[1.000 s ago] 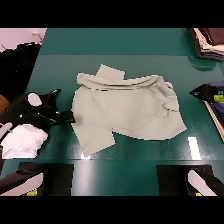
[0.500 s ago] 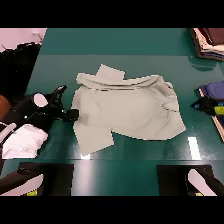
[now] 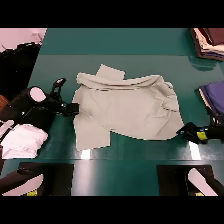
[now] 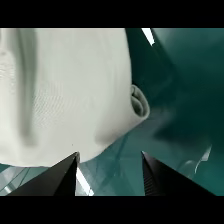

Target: Fold the shirts.

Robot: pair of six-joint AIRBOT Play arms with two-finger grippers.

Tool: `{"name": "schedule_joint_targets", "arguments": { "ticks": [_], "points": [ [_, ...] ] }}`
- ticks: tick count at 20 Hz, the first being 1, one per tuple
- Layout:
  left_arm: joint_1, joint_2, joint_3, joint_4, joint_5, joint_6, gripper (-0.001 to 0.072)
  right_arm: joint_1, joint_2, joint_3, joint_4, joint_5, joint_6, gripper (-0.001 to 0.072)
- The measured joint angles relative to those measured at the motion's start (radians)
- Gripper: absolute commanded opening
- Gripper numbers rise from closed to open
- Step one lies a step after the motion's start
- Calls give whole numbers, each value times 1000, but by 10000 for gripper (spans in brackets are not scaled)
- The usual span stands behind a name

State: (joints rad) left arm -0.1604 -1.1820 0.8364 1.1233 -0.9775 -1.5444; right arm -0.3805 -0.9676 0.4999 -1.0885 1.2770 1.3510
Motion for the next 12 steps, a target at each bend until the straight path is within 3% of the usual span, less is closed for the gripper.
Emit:
{"name": "schedule_joint_targets", "arguments": {
  "ticks": [1,3,4,8,12],
  "points": [
    [0,0,1,0,0,0,33,23,-11,-9,10,-23,7,401],
    [0,0,2,-2,0,0,23,71,-39,-18,38,-70,13,66],
    [0,0,2,-3,0,0,23,95,-55,-16,44,-92,19,19],
    [0,51,31,3,-2,0,23,181,-75,65,47,-140,16,18],
    [0,198,190,55,-19,-17,24,216,18,274,61,-124,11,18]
  ]
}}
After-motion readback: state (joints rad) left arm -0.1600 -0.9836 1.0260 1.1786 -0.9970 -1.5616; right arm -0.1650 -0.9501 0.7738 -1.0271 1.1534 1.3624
